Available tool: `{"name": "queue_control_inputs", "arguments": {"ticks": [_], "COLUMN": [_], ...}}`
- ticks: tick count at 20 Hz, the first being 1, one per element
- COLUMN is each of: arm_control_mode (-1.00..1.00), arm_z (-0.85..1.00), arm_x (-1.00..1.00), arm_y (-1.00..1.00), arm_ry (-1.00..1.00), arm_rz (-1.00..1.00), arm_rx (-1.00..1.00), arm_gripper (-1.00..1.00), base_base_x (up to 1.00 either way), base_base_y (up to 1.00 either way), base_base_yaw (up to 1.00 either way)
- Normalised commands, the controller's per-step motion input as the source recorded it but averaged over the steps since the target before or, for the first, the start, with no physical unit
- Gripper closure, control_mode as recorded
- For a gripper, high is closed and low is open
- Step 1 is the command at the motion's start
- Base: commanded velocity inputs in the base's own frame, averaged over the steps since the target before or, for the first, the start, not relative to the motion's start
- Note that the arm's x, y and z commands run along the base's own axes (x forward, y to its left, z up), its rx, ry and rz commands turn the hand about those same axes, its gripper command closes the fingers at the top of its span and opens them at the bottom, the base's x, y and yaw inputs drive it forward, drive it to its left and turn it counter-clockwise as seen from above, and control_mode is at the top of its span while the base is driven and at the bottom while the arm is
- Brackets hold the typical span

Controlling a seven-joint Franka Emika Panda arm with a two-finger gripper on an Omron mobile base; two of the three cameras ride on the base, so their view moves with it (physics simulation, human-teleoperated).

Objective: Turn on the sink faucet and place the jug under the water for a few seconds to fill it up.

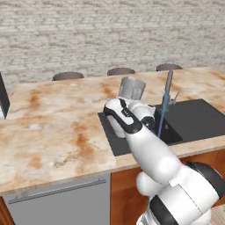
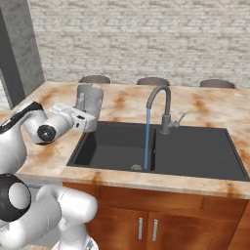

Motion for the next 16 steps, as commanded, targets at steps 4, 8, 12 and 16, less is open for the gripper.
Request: {"name": "queue_control_inputs", "arguments": {"ticks": [4,8,12,16], "arm_control_mode": [-1.0,-1.0,-1.0,-1.0], "arm_z": [0.0,0.04,0.07,0.01], "arm_x": [0.0,0.0,0.0,0.0], "arm_y": [-0.27,-0.13,-0.04,0.0], "arm_ry": [0.24,0.15,0.05,0.0], "arm_rz": [-0.71,-0.54,-0.21,0.0], "arm_rx": [0.0,0.0,0.0,0.0], "arm_gripper": [1.0,1.0,1.0,1.0], "base_base_x": [0.0,0.0,0.0,0.0], "base_base_y": [0.0,0.0,0.0,0.0], "base_base_yaw": [0.0,0.0,0.0,0.0]}}
